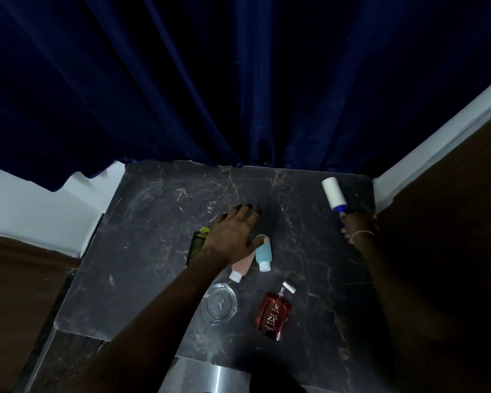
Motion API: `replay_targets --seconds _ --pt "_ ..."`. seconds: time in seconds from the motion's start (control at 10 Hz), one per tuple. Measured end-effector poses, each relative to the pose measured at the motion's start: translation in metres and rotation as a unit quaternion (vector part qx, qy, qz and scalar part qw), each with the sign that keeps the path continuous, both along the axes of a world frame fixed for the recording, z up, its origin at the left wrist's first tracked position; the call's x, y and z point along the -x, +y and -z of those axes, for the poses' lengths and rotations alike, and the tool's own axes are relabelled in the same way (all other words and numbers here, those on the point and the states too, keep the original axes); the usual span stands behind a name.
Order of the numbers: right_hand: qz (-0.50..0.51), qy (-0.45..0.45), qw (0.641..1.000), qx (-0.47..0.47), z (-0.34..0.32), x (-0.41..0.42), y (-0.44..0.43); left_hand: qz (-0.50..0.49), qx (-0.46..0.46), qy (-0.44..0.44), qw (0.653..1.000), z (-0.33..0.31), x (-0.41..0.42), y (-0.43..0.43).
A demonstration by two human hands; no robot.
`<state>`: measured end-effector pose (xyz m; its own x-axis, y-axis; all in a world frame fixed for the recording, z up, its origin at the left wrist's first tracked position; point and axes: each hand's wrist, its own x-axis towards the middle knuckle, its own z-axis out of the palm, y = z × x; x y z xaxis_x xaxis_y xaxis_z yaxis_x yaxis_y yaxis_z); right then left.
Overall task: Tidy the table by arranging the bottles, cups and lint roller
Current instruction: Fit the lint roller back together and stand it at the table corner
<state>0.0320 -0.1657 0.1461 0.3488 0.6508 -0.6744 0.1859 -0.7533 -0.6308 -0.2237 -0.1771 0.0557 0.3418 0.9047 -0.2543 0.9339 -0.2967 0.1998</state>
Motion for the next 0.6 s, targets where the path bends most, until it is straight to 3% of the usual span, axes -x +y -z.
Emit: replay_targets --seconds 0.1,0.4,0.5,0.6 --pt "-0.050 -0.020 0.998 0.023 0.062 -0.003 0.012 -0.001 -0.002 -0.005 1.000 0.001 -0.002 -0.001" --pt "-0.203 -0.046 0.978 0.031 0.090 0.066 -0.010 -0.006 -0.021 -0.015 1.000 0.004 -0.003 -0.004" --pt "-0.114 0.031 0.991 0.057 0.095 0.071 -0.010 -0.006 -0.020 -0.015 1.000 0.004 -0.003 -0.004" --pt "-0.097 0.021 0.993 0.061 0.091 0.055 0.001 -0.009 -0.016 -0.013 1.000 0.002 -0.001 -0.002"
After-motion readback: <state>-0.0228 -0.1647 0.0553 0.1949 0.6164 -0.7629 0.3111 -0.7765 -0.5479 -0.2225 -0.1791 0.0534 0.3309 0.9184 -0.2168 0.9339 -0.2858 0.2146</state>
